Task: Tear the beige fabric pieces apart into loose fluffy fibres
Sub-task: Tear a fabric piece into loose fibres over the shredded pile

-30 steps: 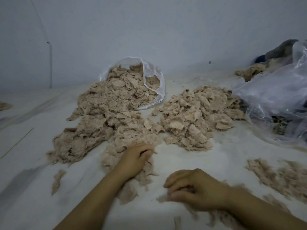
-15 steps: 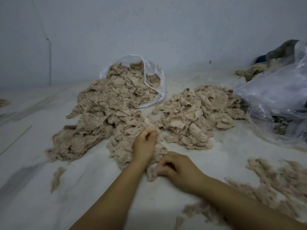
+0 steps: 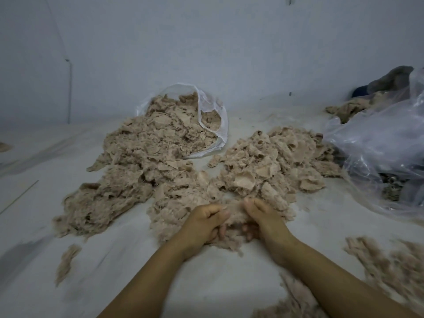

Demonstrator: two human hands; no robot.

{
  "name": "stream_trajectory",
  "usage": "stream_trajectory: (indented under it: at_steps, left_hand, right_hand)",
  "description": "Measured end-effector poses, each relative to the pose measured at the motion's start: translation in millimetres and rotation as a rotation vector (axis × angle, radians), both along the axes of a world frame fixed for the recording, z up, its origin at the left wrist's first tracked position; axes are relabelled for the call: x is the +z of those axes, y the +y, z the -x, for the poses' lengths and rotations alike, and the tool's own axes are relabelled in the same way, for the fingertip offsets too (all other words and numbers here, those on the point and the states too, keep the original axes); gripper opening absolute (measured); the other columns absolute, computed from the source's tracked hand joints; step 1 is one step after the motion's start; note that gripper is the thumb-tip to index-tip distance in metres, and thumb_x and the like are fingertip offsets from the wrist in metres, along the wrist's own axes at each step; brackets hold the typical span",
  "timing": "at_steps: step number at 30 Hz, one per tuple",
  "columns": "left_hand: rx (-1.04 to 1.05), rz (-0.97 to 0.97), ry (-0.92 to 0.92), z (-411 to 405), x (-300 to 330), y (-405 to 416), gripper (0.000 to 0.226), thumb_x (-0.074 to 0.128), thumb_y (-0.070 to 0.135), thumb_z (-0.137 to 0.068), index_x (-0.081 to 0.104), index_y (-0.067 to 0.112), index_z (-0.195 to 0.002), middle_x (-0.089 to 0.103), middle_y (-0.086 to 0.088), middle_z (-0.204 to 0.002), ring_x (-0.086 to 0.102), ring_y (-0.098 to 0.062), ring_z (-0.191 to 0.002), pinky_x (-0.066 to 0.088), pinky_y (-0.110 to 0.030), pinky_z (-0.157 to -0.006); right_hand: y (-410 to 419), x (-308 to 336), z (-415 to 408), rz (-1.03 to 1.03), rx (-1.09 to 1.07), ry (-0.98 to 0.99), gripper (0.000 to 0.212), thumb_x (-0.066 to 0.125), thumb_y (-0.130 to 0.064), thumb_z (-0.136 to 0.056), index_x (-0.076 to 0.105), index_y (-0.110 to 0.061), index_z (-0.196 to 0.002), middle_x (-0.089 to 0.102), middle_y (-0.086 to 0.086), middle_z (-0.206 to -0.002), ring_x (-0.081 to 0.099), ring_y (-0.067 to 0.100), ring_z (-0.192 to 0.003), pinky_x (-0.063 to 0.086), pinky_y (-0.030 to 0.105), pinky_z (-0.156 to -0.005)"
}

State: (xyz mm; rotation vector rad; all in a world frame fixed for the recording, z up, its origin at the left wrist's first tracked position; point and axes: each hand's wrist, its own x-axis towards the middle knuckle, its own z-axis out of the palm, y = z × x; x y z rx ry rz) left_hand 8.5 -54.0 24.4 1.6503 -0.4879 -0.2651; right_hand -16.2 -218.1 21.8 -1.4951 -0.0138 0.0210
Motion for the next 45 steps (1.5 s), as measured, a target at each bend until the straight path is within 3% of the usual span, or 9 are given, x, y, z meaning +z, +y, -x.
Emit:
stream_trajectory:
  at_steps: [3,8,12,14,19,30,39,42,45]
  left_hand:
    - [0.018,-0.092,-0.060,1,0,-5,0.031,0.054,0.026,-0.092,0.060,0.018,-0.063,0.053,0.005,-0.045,0.038,-0.001,-0.035,0.029,-0.010,-0.040]
    - [0.146,-0.084,0.024,-6,2,3,0.037,0.051,0.027,-0.093,0.060,0.011,-0.061,0.038,0.005,-0.036,0.026,-0.006,-0.033,0.024,-0.017,-0.037]
    - [0.114,-0.087,0.027,-1,13,-6,0.026,0.059,0.043,-0.081,0.069,0.020,-0.076,0.063,0.000,-0.060,0.053,-0.008,-0.051,0.044,-0.017,-0.050]
    - [0.096,-0.076,0.074,-1,15,-18,0.023,0.068,0.037,-0.079,0.069,0.020,-0.094,0.069,-0.003,-0.084,0.061,-0.014,-0.069,0.052,-0.023,-0.062]
    - [0.106,0.059,0.140,-2,13,-30,0.014,0.063,0.014,-0.087,0.072,0.014,-0.076,0.067,-0.006,-0.077,0.059,-0.019,-0.077,0.046,-0.029,-0.074]
    - [0.258,0.080,-0.041,7,3,-33,0.024,0.051,0.020,-0.095,0.054,0.012,-0.073,0.048,0.009,-0.056,0.042,-0.005,-0.053,0.037,-0.016,-0.051]
    - [0.460,0.284,0.065,-1,6,-25,0.021,0.053,0.010,-0.093,0.055,0.009,-0.072,0.054,-0.005,-0.057,0.048,-0.013,-0.048,0.042,-0.022,-0.045]
    - [0.412,0.346,0.100,-4,8,-16,0.019,0.058,0.013,-0.089,0.060,0.009,-0.070,0.057,-0.009,-0.058,0.051,-0.013,-0.046,0.044,-0.021,-0.045]
    - [0.215,0.277,0.061,3,6,-20,0.015,0.069,0.026,-0.074,0.069,0.010,-0.075,0.067,-0.011,-0.069,0.061,-0.018,-0.060,0.051,-0.025,-0.056]
  right_hand:
    - [2,-1,-1,0.130,0.023,-0.088,0.024,0.066,-0.027,-0.087,0.062,-0.023,-0.064,0.055,-0.015,-0.056,0.052,0.003,-0.051,0.044,0.021,-0.048]
    - [-17,-1,-2,-0.086,-0.161,-0.084,0.029,0.063,-0.017,-0.089,0.062,-0.019,-0.060,0.056,0.003,-0.058,0.047,0.015,-0.052,0.040,0.025,-0.048]
    - [-19,0,2,-0.120,-0.093,-0.116,0.012,0.070,-0.022,-0.078,0.074,-0.016,-0.068,0.070,0.002,-0.069,0.063,0.011,-0.060,0.048,0.019,-0.055]
    - [-14,-1,3,-0.137,-0.061,-0.126,0.008,0.071,-0.021,-0.075,0.076,-0.014,-0.075,0.074,0.004,-0.075,0.069,0.012,-0.066,0.051,0.017,-0.058]
    - [-19,-3,1,-0.097,-0.127,-0.152,0.016,0.074,-0.002,-0.077,0.070,-0.012,-0.088,0.070,-0.001,-0.074,0.066,0.011,-0.068,0.052,0.018,-0.061]
    - [-13,-8,2,0.078,-0.061,-0.149,0.026,0.073,-0.008,-0.080,0.065,-0.029,-0.095,0.070,-0.009,-0.090,0.064,0.004,-0.076,0.052,0.017,-0.068]
    - [-18,-5,6,-0.040,0.052,-0.072,0.026,0.072,0.016,-0.071,0.064,-0.004,-0.085,0.068,0.010,-0.075,0.067,0.017,-0.066,0.057,0.026,-0.063]
    - [-22,0,10,-0.011,0.204,-0.031,0.012,0.076,-0.003,-0.072,0.065,-0.004,-0.077,0.067,0.013,-0.066,0.064,0.020,-0.054,0.053,0.027,-0.051]
    - [-21,6,11,0.013,0.159,-0.067,0.040,0.072,-0.044,-0.070,0.061,-0.008,-0.084,0.065,0.012,-0.066,0.058,0.022,-0.050,0.048,0.027,-0.044]
